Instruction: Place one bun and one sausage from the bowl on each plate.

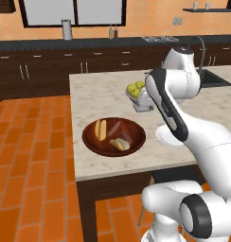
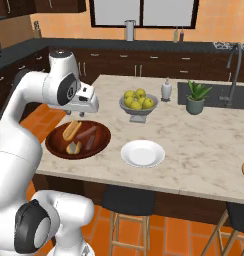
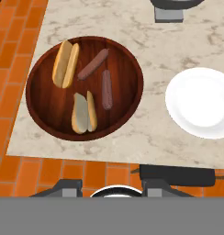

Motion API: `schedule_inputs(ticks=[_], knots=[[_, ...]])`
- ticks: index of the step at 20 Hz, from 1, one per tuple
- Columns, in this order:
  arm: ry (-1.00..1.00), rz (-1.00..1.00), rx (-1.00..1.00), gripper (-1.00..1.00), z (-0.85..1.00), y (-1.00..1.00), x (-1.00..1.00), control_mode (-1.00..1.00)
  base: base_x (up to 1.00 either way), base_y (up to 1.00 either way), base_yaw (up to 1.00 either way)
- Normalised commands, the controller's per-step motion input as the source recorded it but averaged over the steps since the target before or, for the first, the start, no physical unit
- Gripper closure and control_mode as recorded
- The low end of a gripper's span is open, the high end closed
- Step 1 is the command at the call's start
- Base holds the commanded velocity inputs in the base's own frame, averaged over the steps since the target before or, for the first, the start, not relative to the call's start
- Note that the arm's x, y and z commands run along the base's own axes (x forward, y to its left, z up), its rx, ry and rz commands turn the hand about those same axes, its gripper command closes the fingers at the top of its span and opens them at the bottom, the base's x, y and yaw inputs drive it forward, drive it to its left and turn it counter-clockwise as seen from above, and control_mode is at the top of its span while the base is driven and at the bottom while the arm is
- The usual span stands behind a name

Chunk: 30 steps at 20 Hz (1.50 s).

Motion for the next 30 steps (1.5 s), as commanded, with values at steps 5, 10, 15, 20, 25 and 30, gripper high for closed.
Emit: schedule_inputs(ticks=[5, 10, 15, 20, 25, 30], knots=[[0.0, 0.0, -0.02, -1.0, -0.06, 0.31, -0.11, -1.0, 0.0, 0.0, 0.0], [0.0, 0.0, -0.01, -1.0, -0.31, 0.95, 0.37, -1.0, 0.0, 0.0, 0.0], [0.0, 0.0, 0.0, -1.0, -0.48, 0.67, 0.66, -1.0, 0.0, 0.0, 0.0], [0.03, 0.0, 0.0, -1.0, -0.64, 0.24, 0.59, -1.0, 0.0, 0.0, 0.0], [0.09, 0.0, 0.1, -1.0, -0.61, 0.05, 0.57, -1.0, 0.0, 0.0, 0.0], [0.04, 0.0, 0.06, -1.0, -0.52, 0.09, 0.56, -1.0, 0.0, 0.0, 0.0]])
